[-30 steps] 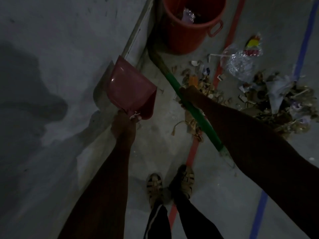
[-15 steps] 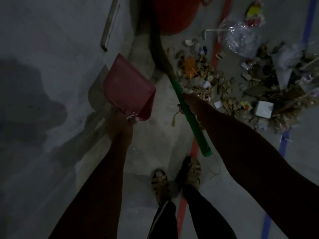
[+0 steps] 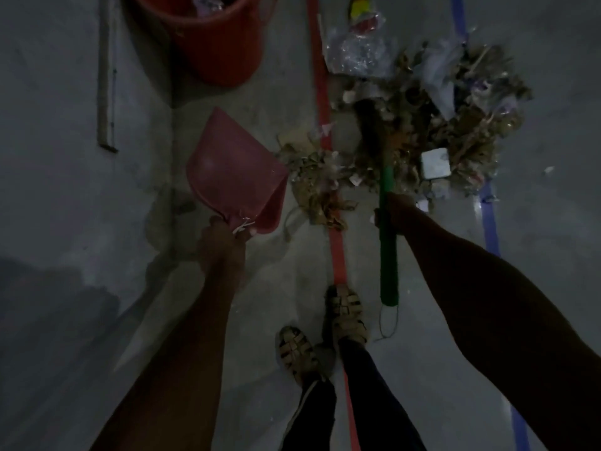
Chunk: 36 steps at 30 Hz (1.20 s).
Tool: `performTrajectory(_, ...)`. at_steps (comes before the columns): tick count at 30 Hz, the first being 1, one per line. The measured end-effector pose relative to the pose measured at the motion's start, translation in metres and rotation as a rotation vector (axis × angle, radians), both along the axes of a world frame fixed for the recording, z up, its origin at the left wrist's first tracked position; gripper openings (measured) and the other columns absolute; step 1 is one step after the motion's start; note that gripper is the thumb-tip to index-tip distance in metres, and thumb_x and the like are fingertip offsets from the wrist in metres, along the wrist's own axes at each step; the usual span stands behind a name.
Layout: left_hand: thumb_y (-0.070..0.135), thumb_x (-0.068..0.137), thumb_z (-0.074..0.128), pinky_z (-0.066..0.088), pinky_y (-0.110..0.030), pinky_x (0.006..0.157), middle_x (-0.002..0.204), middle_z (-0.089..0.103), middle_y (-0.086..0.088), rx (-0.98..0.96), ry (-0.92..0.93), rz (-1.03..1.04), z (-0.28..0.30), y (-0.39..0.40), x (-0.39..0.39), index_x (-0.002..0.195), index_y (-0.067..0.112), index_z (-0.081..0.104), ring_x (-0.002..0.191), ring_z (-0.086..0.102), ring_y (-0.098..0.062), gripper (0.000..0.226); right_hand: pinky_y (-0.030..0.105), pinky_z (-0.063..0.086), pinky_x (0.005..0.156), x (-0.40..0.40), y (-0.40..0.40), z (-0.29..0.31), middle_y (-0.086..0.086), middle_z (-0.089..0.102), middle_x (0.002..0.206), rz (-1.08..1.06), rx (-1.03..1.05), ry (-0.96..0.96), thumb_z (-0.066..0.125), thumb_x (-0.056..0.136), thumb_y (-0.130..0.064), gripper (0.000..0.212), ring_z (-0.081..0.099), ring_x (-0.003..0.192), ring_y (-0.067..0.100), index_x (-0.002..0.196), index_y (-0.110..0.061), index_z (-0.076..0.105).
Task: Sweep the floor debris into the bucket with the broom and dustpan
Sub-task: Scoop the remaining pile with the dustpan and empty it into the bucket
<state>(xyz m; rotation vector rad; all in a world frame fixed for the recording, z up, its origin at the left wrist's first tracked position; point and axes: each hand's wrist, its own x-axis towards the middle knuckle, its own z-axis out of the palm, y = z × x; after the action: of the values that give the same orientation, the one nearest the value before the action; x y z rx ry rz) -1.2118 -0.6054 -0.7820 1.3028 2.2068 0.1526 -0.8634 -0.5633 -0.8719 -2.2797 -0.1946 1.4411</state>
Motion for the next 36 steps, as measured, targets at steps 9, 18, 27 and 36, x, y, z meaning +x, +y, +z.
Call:
performTrajectory(9, 0.048, 0.083, 0.074, 0.046, -0.050, 0.084, 0.115, 0.061, -0.026, -0.081, 0.099, -0.104, 0.027, -0.047, 0.053, 0.115, -0.003, 0.052, 0.108, 0.058, -0.045, 0.063, 0.033, 0.049, 0.049, 0.050, -0.064, 0.073, 0.019, 0.062, 0.083, -0.032, 0.058, -0.028, 0.050, 0.100, -0.030, 0.025, 0.058, 0.058, 0.027, 0.095, -0.006, 0.054)
performTrajectory(18, 0.043, 0.083, 0.075, 0.044, -0.046, 0.084, 0.114, 0.062, -0.030, -0.051, 0.024, 0.065, 0.045, -0.120, 0.063, 0.114, -0.008, 0.052, 0.106, 0.059, -0.043, 0.064, 0.031, 0.051, 0.045, -0.020, -0.112, 0.098, 0.015, 0.064, 0.088, 0.243, 0.056, 0.194, 0.046, 0.106, -0.031, 0.029, 0.061, 0.058, 0.022, 0.102, -0.003, 0.049)
performTrajectory(27, 0.046, 0.086, 0.071, 0.044, -0.043, 0.087, 0.120, 0.060, -0.024, -0.019, 0.048, 0.202, 0.030, -0.187, 0.082, 0.120, -0.003, 0.053, 0.112, 0.058, -0.040, 0.063, 0.029, 0.048, 0.045, -0.019, -0.140, 0.051, 0.014, 0.061, 0.083, 0.328, -0.115, 0.309, 0.048, 0.106, -0.026, 0.028, 0.057, 0.054, 0.023, 0.112, 0.001, 0.053)
performTrajectory(36, 0.047, 0.081, 0.075, 0.048, -0.049, 0.085, 0.116, 0.061, -0.027, -0.029, 0.042, 0.225, 0.038, -0.216, 0.118, 0.117, -0.003, 0.053, 0.107, 0.060, -0.043, 0.065, 0.033, 0.049, 0.044, 0.088, -0.142, 0.087, 0.017, 0.062, 0.089, 0.164, 0.022, -0.046, 0.048, 0.105, -0.023, 0.023, 0.058, 0.056, 0.023, 0.086, -0.010, 0.047)
